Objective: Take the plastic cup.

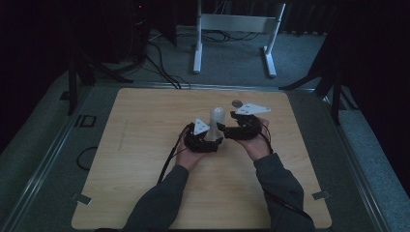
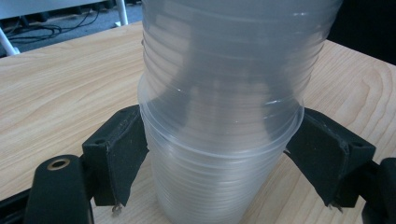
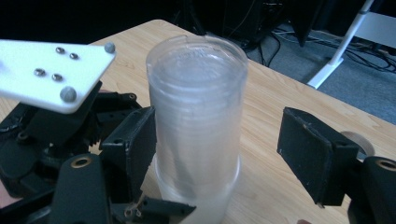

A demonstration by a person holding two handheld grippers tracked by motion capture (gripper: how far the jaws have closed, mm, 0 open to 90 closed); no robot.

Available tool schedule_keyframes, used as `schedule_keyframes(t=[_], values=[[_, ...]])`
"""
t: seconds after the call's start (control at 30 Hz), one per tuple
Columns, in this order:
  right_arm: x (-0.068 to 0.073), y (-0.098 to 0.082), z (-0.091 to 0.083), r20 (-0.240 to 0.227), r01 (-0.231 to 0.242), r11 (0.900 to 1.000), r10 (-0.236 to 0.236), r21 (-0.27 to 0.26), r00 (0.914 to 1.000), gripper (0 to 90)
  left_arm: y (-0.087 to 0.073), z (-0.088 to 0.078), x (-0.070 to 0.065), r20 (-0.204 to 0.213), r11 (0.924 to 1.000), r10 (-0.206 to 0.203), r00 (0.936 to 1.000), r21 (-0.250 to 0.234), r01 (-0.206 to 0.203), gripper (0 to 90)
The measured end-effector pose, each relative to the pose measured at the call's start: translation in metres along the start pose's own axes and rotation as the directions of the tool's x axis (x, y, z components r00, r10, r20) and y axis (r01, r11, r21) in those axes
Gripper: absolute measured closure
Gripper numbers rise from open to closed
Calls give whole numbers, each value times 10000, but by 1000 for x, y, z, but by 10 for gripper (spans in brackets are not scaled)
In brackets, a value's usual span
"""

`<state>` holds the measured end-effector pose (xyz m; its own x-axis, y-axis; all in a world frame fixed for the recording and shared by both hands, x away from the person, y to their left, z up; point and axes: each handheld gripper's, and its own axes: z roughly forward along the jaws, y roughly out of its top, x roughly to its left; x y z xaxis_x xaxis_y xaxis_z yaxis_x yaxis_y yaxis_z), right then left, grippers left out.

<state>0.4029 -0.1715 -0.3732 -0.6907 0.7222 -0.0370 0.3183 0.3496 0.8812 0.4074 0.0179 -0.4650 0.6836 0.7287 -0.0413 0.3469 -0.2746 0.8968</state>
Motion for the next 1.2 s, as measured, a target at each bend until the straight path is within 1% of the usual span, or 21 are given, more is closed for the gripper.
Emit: schedule_keyframes(t=[0.2, 0.4, 0.53, 0.63, 0.73, 0.77, 0.83, 0.9, 1.07, 1.2], values=[[3, 7, 8, -60, 98, 9999, -98, -53, 9999, 280, -1, 0, -1, -80, 10000, 63, 9999, -54, -64, 209], [3, 12, 16, -111, 176, 9998, -176, 16, 9998, 280, -2, 0, -1, -166, 9998, 183, 9997, -53, -184, 210], [3, 14, 21, -177, 122, 9999, -121, 66, 9998, 300, -3, 1, -1, -211, 9997, 236, 9995, -60, -237, 212], [4, 17, 25, -254, 195, 9998, -194, 60, 9995, 306, -4, 1, -2, -243, 9995, 324, 9992, -53, -325, 213], [6, 19, 28, -288, 256, 9996, -252, 136, 9993, 316, -4, 1, -2, -244, 9995, 304, 9992, -62, -305, 213], [6, 19, 28, -288, 256, 9996, -252, 136, 9993, 316, -4, 1, -2, -244, 9995, 304, 9992, -62, -305, 214], [7, 21, 30, -322, 334, 9992, -328, 202, 9989, 354, -4, 1, -2, -261, 9994, 329, 9991, -61, -330, 214], [7, 22, 29, -314, 315, 9993, -309, 202, 9990, 372, -4, 1, -2, -250, 9994, 352, 9991, -66, -353, 215], [5, 24, 25, -418, 191, 9998, -188, 75, 9989, 390, -4, 1, -3, -255, 9994, 333, 9991, -77, -335, 215], [4, 25, 24, -448, 178, 9998, -177, 26, 9988, 393, -4, 1, -3, -260, 9993, 376, 9990, -43, -377, 215]])
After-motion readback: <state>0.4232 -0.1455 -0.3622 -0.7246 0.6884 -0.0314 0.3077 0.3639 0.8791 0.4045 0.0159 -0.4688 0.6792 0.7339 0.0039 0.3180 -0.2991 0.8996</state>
